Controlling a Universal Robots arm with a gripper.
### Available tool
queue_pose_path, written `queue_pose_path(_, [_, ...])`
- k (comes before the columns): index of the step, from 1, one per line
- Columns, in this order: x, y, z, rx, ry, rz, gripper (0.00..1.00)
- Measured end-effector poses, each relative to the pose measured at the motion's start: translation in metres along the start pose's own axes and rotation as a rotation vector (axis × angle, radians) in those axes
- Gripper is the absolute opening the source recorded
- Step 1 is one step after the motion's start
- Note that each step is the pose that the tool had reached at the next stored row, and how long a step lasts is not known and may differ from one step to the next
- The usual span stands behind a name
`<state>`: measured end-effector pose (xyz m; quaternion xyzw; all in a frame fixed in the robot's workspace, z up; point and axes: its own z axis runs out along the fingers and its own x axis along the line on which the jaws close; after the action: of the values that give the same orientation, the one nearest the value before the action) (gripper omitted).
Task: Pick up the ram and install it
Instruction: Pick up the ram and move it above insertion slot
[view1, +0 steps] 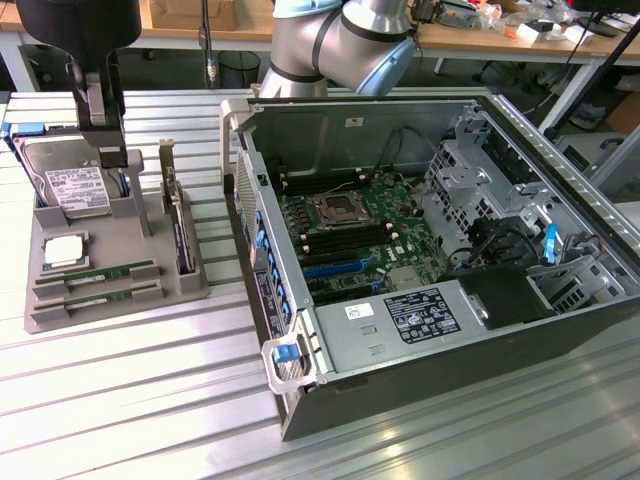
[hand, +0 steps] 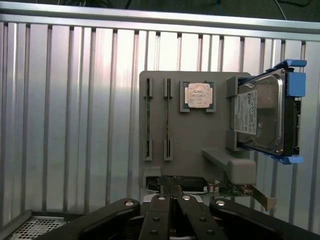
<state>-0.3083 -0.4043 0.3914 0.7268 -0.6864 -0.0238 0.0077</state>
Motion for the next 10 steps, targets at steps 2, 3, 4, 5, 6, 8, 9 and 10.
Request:
queue_pose_path(2, [0.0000, 0.0000, 0.0000, -0.0003, 0.0005, -0.012, 0.11])
queue_pose_path(3, [0.0000, 0.0000, 0.0000, -0.0006, 0.0010, -0.024, 0.11])
queue_pose_path(4, [0.0000, 0.0000, 0.0000, -0.0009, 0.0015, -0.034, 0.11])
queue_pose_path(5, [0.0000, 0.0000, 0.0000, -0.0011, 0.0020, -0.045, 0.11])
queue_pose_path(6, [0.0000, 0.0000, 0.0000, -0.0013, 0.0024, -0.054, 0.11])
queue_pose_path(8, [0.0000, 0.0000, 0.0000, -0.0016, 0.0030, -0.067, 0.11])
queue_pose_path(9, [0.0000, 0.0000, 0.0000, -0.0017, 0.0030, -0.067, 0.11])
queue_pose_path(10, [0.0000, 0.0000, 0.0001, -0.0016, 0.0029, -0.067, 0.11])
